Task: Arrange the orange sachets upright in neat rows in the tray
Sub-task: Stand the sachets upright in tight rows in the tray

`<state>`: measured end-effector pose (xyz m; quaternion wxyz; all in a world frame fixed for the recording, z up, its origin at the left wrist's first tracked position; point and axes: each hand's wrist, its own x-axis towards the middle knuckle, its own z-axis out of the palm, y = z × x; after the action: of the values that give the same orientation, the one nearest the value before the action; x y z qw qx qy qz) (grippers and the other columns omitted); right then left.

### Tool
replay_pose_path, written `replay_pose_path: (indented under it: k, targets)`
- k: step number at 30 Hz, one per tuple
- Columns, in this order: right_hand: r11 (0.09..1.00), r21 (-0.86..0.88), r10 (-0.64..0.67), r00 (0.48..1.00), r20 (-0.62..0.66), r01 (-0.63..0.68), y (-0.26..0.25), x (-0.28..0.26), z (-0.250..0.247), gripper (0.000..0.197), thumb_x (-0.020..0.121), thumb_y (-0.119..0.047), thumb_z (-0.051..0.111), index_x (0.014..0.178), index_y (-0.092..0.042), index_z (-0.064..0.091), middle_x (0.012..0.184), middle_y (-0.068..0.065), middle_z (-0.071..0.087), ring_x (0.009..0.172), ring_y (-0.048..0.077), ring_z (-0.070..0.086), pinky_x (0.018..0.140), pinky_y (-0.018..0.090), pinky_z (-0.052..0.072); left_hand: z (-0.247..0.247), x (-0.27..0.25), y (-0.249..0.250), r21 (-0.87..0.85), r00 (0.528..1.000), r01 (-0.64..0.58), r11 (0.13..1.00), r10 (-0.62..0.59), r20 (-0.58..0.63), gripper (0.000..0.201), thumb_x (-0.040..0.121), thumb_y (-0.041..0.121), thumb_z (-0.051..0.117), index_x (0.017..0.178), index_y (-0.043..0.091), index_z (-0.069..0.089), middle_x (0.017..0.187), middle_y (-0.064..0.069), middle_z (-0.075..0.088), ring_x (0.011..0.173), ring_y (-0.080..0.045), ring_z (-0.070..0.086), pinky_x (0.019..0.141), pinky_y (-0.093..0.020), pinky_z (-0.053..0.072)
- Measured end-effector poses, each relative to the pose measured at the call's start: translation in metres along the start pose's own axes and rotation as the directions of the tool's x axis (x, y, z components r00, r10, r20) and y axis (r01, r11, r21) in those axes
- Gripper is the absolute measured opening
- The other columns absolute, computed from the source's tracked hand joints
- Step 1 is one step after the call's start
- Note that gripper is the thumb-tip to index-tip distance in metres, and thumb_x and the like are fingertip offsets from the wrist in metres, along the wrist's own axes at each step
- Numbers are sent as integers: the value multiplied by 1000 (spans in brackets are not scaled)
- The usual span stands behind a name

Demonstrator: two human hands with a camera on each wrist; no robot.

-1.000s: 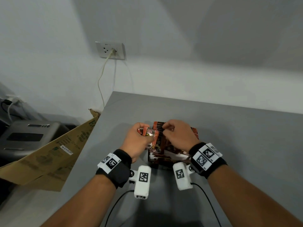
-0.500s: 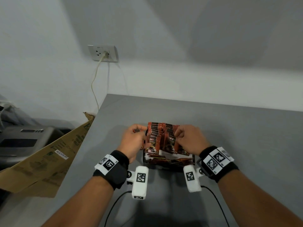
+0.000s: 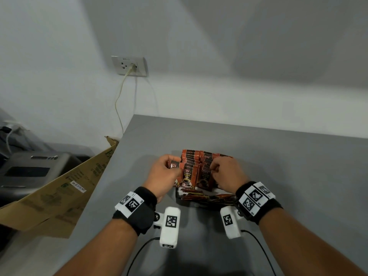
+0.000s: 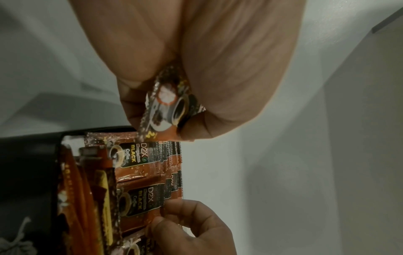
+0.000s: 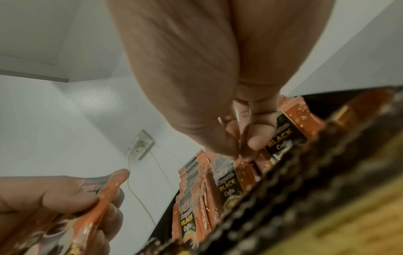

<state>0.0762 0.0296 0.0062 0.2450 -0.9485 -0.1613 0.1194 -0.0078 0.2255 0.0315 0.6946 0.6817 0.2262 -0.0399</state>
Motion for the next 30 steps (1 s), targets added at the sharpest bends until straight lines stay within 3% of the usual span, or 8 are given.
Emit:
replay_pose_path:
  k: [4, 8, 11, 16, 19, 22, 27, 30]
  targets:
    - [999, 50, 20, 1000, -24, -19, -2, -6, -6, 14, 91, -9, 64, 98, -18, 71, 105, -3, 65, 92, 12, 61, 77, 21, 51, 3, -1, -3, 16, 999, -20, 1000, 19, 25, 33, 84, -15, 61, 105, 9, 63, 91, -10, 72, 72, -19, 70, 65, -34, 57]
    - [937, 348, -23, 999, -42, 36, -16, -19, -28, 8, 88, -23, 71, 93, -29, 69, 93, -11, 70, 82, 2, 65, 71, 16, 49, 18, -5, 6, 65, 993, -104, 992, 100, 63, 26, 72, 2, 68, 94, 16, 68, 88, -19, 70, 74, -30, 65, 74, -52, 56]
    - [844, 533, -100, 994, 45, 61, -28, -27, -40, 17, 85, -16, 76, 97, -28, 73, 88, -5, 74, 66, -2, 65, 65, 21, 51, 33, -6, 13, 95, 980, -159, 983, 146, 133, 38, 66, -2, 73, 98, 17, 67, 91, -16, 72, 78, -29, 69, 76, -48, 57]
    - [923, 380, -3, 990, -139, 56, 1, -27, -64, 20, 83, -5, 73, 82, -26, 72, 74, -11, 73, 69, -2, 66, 68, 16, 52, 31, 1, 13, 151, 988, -131, 980, 115, 107, 35, 81, -9, 69, 105, 15, 61, 98, -10, 72, 83, -26, 68, 80, -46, 58]
    - [970, 240, 48, 996, -74, -29, 22, -31, -64, 20, 87, -4, 69, 88, -24, 70, 74, -14, 69, 66, -9, 64, 60, 3, 45, 19, 4, 6, 231, 993, -106, 967, 90, 78, 31, 86, -4, 63, 106, 20, 62, 99, -5, 72, 96, -33, 69, 85, -53, 58]
    - [986, 151, 68, 998, 11, -69, 31, -34, -46, 21, 90, -4, 64, 92, -25, 67, 82, -12, 67, 71, -5, 65, 55, 4, 42, 13, 5, 0, 276, 994, -104, 956, 88, 71, 31, 88, -5, 60, 106, 20, 61, 96, -3, 73, 97, -28, 70, 86, -47, 58]
    - [991, 77, 104, 993, 47, -107, 35, -33, -27, 17, 94, -7, 61, 101, -22, 67, 93, -8, 65, 82, 5, 62, 58, 8, 41, 6, 2, -4, 426, 982, -174, 888, 125, 140, 31, 90, 0, 61, 108, 24, 59, 98, 3, 72, 92, -12, 68, 63, -12, 52]
    - [993, 66, 100, 995, 14, -101, 39, -31, -22, 17, 92, -6, 62, 99, -21, 67, 97, -3, 67, 81, 6, 61, 60, 7, 39, 3, 2, -8, 487, 975, -204, 849, 133, 175, 37, 86, -3, 62, 105, 28, 58, 98, 3, 69, 94, -11, 67, 70, -16, 51]
